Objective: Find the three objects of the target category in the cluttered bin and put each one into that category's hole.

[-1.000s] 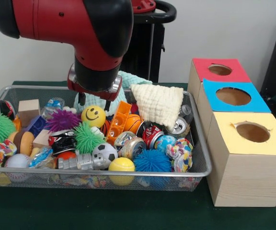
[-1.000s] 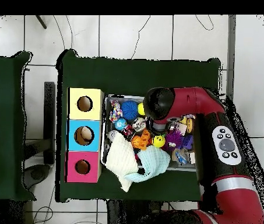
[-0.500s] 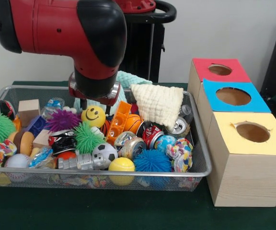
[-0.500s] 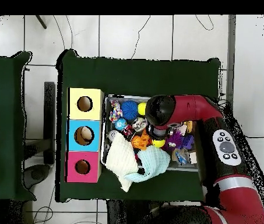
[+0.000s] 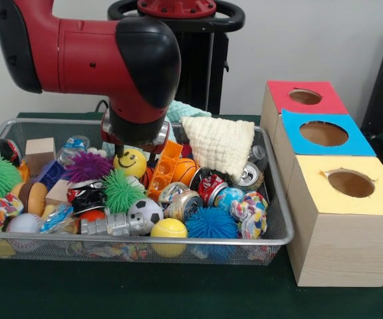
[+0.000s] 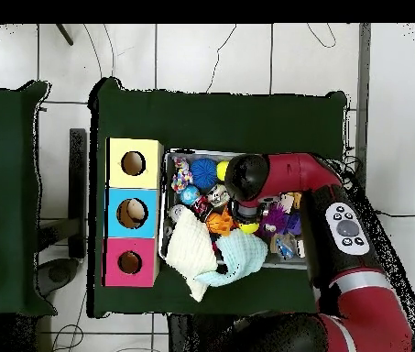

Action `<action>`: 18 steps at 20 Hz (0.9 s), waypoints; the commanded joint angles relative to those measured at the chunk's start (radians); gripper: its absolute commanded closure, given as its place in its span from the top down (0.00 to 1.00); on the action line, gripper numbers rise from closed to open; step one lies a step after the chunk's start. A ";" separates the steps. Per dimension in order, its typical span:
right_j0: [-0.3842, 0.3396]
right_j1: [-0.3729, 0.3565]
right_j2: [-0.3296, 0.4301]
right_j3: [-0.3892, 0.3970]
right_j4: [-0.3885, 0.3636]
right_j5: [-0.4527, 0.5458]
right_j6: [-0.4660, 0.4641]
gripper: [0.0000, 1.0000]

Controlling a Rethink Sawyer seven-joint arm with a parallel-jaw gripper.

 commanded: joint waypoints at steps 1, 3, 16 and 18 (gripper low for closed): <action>0.027 0.079 0.002 -0.019 -0.073 -0.025 -0.162 1.00; 0.035 0.082 -0.007 -0.023 -0.083 0.005 -0.158 1.00; 0.099 0.120 -0.024 -0.053 -0.085 -0.001 -0.091 1.00; 0.095 0.120 -0.027 -0.055 -0.084 -0.007 -0.096 1.00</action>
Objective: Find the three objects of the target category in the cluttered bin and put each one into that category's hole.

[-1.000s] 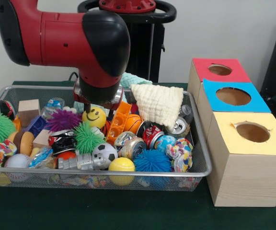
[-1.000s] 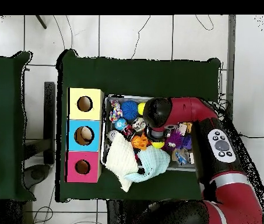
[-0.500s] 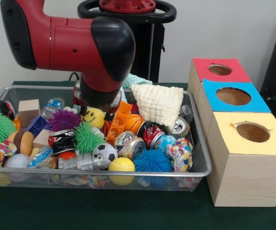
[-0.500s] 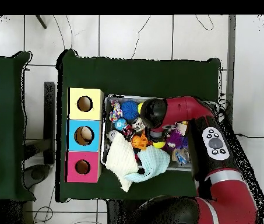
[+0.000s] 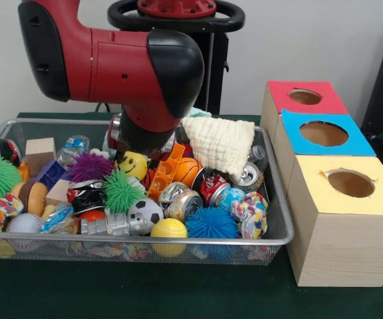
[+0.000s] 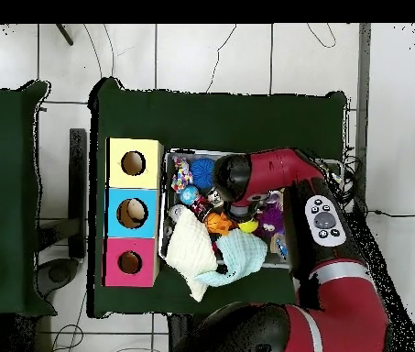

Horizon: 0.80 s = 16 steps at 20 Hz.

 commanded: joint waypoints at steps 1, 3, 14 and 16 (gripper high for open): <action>0.022 0.098 0.010 -0.016 -0.020 -0.009 -0.095 1.00; 0.029 0.106 0.009 -0.025 -0.019 -0.011 -0.090 1.00; 0.029 0.111 0.010 -0.044 -0.013 -0.042 -0.087 0.00; 0.030 0.111 0.007 -0.046 -0.011 -0.025 -0.094 0.00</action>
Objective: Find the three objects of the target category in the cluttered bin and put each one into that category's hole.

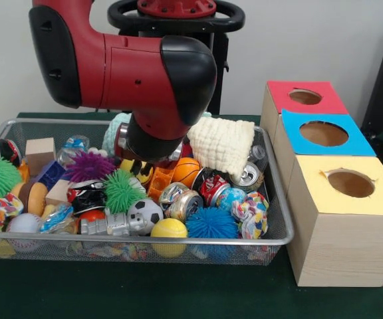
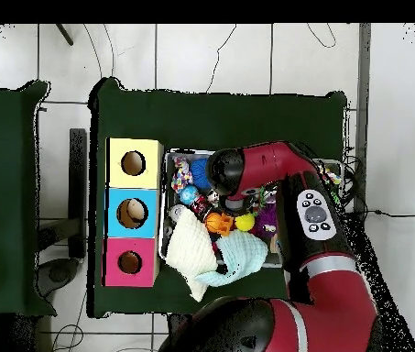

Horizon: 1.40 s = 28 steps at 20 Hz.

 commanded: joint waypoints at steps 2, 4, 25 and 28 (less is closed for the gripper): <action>0.000 0.088 0.010 0.005 -0.008 -0.021 -0.099 0.00; 0.001 0.089 0.010 0.001 -0.008 -0.016 -0.103 0.00; 0.005 0.092 0.006 -0.006 -0.005 -0.026 -0.097 1.00; 0.005 0.091 0.006 -0.004 -0.005 -0.022 -0.101 1.00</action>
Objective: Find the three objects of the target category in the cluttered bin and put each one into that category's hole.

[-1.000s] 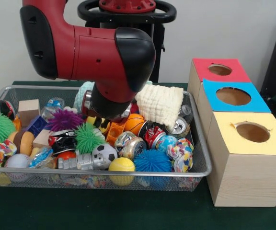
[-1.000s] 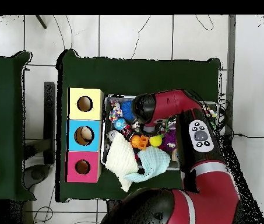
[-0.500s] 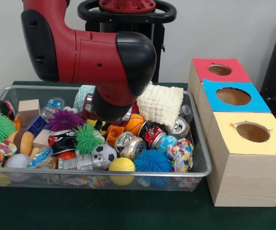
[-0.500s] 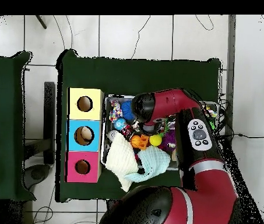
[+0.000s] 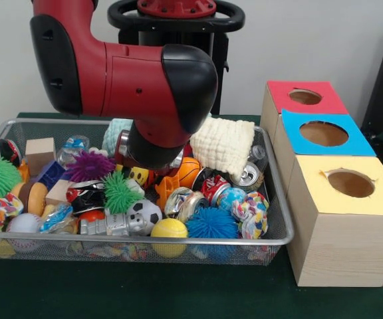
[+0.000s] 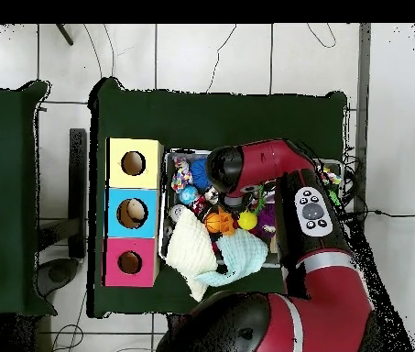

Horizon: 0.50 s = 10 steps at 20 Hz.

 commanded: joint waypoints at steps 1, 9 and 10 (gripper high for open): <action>-0.003 0.063 0.006 0.034 -0.004 -0.021 -0.102 1.00; 0.002 0.059 -0.006 0.037 -0.001 0.015 -0.096 1.00; 0.002 0.056 -0.007 0.041 -0.001 0.015 -0.097 1.00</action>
